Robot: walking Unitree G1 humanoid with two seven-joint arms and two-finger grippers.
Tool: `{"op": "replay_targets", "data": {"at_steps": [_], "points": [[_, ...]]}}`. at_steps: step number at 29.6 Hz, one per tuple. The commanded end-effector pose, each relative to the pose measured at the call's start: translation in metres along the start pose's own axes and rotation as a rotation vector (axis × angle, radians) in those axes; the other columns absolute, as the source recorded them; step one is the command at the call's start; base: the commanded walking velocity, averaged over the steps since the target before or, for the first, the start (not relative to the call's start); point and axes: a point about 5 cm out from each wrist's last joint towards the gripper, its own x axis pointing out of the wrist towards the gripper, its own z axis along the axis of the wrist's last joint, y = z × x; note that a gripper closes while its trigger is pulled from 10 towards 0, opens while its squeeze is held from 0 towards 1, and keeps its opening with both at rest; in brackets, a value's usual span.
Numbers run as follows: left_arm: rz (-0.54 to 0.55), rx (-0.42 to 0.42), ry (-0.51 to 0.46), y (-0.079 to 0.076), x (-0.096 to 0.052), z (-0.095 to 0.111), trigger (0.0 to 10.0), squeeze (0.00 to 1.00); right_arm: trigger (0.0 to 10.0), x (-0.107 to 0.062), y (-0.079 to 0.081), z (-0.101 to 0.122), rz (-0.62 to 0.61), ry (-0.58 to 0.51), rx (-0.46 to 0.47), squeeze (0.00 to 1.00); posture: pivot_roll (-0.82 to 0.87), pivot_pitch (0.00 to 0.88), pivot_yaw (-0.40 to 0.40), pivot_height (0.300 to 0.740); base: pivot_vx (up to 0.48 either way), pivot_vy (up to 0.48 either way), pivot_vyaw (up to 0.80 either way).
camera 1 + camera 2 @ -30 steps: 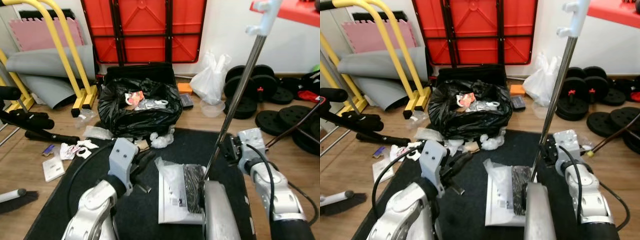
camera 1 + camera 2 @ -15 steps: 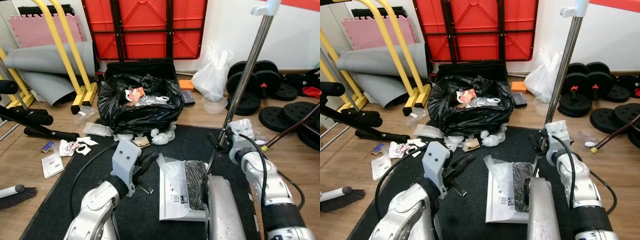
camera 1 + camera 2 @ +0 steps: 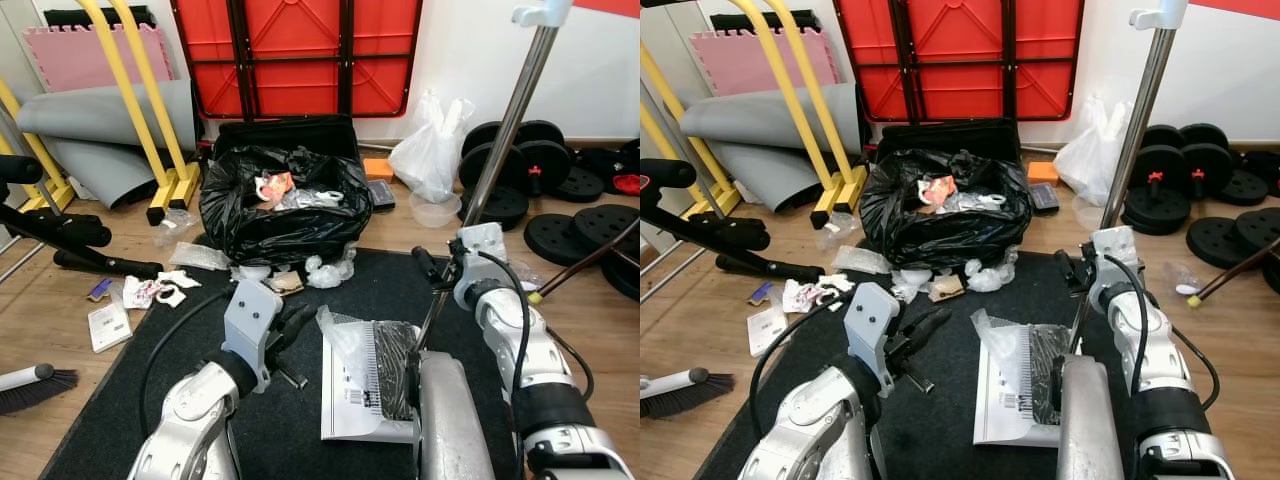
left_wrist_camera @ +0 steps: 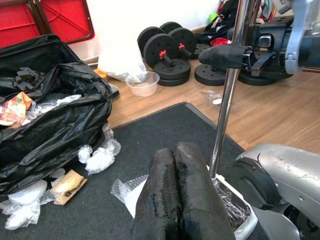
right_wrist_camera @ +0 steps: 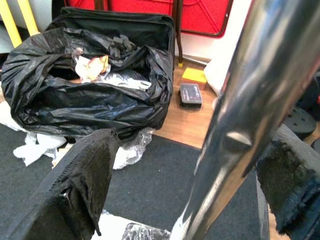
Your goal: Sweep floor
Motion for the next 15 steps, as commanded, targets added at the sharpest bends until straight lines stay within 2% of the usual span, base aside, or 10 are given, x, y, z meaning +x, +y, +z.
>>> {"op": "replay_targets", "data": {"at_steps": [1, 2, 3, 4, 5, 6, 15], "points": [[-0.009, -0.002, -0.002, 0.0001, -0.0012, -0.0002, 10.0, 0.0, 10.0, 0.0027, -0.0023, 0.0051, -0.006, -0.022, 0.016, 0.0, -0.14, 0.0, -0.014, 0.386, 0.0, 0.0, 0.0], [-0.009, -0.002, -0.002, -0.0001, -0.0015, 0.0, 10.0, 0.0, 10.0, 0.0047, -0.0023, 0.0065, -0.006, -0.032, 0.026, 0.0, -0.14, 0.0, -0.015, 0.386, 0.0, 0.0, 0.0], [-0.008, -0.002, -0.002, -0.0001, -0.0016, 0.0, 10.0, 0.0, 9.0, 0.0052, -0.0027, 0.0062, -0.009, -0.034, 0.023, 0.0, -0.14, 0.0, -0.015, 0.386, 0.0, 0.0, 0.0], [-0.007, -0.002, -0.003, -0.0002, -0.0017, 0.0, 10.0, 0.0, 3.3, 0.0051, -0.0037, 0.0046, -0.02, -0.031, 0.029, 0.0, -0.14, 0.0, -0.015, 0.386, 0.0, 0.0, 0.0], [-0.006, -0.002, -0.003, -0.0002, -0.0017, 0.0, 10.0, 0.0, 3.3, 0.005, -0.0045, 0.0033, -0.028, -0.028, 0.032, 0.0, -0.14, 0.0, -0.015, 0.386, 0.0, 0.0, 0.0], [-0.006, -0.003, -0.003, -0.0003, -0.0018, -0.0001, 10.0, 0.0, 0.0, 0.0043, -0.0054, 0.0011, -0.035, -0.023, 0.029, 0.0, -0.14, 0.0, -0.016, 0.386, 0.0, 0.0, 0.0], [-0.009, -0.002, -0.001, -0.0007, -0.0018, -0.0005, 10.0, 0.0, 0.0, 0.0043, -0.0084, -0.0022, -0.048, -0.025, 0.04, 0.0, -0.14, 0.0, -0.012, 0.386, 0.0, 0.0, 0.0]]}}
